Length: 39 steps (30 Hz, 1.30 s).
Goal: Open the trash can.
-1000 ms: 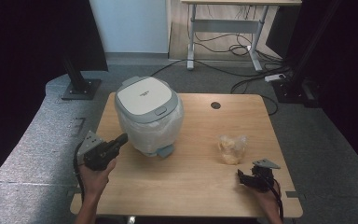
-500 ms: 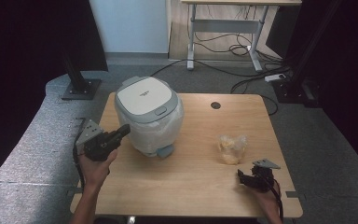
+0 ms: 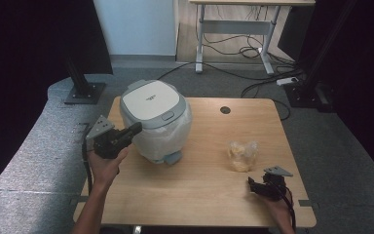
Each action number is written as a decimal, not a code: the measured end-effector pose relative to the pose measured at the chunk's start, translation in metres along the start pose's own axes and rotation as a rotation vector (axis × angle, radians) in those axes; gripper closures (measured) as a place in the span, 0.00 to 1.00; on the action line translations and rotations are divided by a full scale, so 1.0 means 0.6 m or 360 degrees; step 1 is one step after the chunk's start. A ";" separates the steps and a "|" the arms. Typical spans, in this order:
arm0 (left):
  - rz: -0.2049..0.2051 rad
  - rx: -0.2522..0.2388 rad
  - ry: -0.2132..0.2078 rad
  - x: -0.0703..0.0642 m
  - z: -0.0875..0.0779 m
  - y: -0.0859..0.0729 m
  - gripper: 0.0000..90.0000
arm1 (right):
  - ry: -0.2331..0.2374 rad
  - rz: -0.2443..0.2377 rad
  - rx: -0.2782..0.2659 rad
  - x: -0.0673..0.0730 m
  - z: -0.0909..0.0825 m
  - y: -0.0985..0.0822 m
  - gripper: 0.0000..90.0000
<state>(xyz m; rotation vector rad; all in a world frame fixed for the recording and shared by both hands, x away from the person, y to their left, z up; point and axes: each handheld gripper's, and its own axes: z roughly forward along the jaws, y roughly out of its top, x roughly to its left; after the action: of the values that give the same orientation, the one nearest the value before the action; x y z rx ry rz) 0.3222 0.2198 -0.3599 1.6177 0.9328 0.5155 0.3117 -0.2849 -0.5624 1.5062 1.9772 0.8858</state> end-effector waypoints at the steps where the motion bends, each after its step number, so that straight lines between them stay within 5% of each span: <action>1: 0.0002 0.0000 -0.0002 0.000 0.002 0.001 1.00 | 0.0000 0.0000 0.0000 0.000 0.000 0.000 0.22; 39: 0.0036 0.0105 -0.0085 -0.028 0.103 0.047 0.99 | 0.0000 0.0000 0.0001 0.000 0.000 0.000 0.22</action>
<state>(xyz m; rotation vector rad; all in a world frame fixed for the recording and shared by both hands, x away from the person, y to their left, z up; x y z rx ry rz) 0.3675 0.1677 -0.3468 1.6948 0.9011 0.4591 0.3117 -0.2849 -0.5623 1.5069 1.9773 0.8850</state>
